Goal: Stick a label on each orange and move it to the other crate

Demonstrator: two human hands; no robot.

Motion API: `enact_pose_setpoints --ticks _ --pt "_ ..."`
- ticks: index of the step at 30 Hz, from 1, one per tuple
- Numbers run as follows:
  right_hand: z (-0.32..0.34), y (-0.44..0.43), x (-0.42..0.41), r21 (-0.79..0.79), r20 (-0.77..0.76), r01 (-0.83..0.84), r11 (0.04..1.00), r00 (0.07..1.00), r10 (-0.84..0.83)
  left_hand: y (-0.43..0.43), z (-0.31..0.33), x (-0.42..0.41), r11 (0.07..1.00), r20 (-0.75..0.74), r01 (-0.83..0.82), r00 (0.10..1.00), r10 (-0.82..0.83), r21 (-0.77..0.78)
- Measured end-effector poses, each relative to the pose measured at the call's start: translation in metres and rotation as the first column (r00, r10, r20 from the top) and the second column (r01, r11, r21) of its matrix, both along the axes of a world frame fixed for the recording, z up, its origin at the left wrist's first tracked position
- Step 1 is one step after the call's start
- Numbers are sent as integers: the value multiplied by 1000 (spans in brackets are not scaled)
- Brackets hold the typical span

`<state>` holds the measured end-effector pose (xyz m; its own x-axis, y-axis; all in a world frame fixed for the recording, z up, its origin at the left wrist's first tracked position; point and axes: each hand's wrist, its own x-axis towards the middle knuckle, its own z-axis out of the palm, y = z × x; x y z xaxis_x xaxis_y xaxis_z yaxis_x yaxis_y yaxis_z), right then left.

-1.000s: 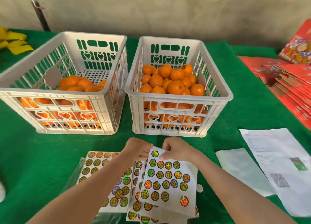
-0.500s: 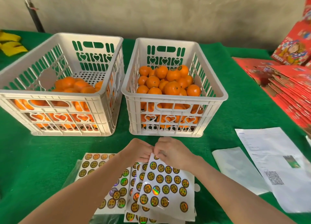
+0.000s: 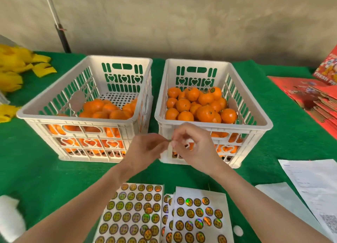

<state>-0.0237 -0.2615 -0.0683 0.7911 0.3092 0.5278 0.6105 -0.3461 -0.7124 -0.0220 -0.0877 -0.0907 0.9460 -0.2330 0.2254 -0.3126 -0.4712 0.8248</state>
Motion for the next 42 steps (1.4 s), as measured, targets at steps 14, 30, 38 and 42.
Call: enact_pose_setpoints --ticks 14,30,38,42 --pt "28 200 133 -30 18 146 989 989 -146 208 63 81 683 -47 -516 814 580 -517" --pt "-16 215 168 -364 25 255 896 964 -264 256 47 170 302 -570 498 788 233 813" --pt "-12 216 163 -332 -44 264 905 955 -295 261 59 158 580 -559 374 810 176 724" --pt "2 216 152 -117 -138 211 971 964 -226 262 64 146 996 -567 -9 821 57 88"
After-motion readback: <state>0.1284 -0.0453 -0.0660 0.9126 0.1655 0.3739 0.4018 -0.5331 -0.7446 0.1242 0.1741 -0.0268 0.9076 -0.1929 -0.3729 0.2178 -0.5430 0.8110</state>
